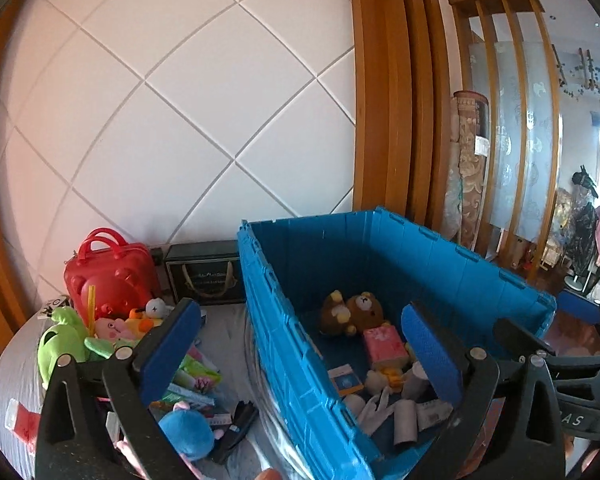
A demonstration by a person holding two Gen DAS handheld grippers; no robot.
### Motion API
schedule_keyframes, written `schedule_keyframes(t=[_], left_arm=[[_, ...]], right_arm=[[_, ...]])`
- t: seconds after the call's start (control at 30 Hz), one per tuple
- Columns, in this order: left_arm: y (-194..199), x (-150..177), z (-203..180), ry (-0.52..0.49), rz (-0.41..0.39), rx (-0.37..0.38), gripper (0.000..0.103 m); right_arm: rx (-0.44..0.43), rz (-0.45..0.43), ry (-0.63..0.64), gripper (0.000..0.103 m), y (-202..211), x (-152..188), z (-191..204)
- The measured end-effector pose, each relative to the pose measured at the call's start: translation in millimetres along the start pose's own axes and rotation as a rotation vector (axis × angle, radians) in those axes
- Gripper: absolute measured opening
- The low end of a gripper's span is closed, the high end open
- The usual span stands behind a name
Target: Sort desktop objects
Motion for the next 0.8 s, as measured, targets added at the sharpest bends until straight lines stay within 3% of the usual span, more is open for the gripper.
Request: schedule_keyframes(t=[0.37, 0.8], left_arm=[[9, 18, -8, -0.023, 0.058, 0.009, 0.102], [7, 20, -10, -0.021, 0.064, 0.013, 0.102]], right_arm=[[0.045, 0.045, 0.005, 0.103, 10, 20, 1], [0.052, 0.064, -0.003, 0.103, 3, 23, -5]])
Point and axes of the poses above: each gripper's, at about its wrist camera, not at the fingertips, and y roughly against the way its jaws point, z to its left, x to its underside, the point moved 9 cm from there along -y, roughly the way its jaws point, and after that the axes turned 7 degrees about -z, right-handed, at the moved point
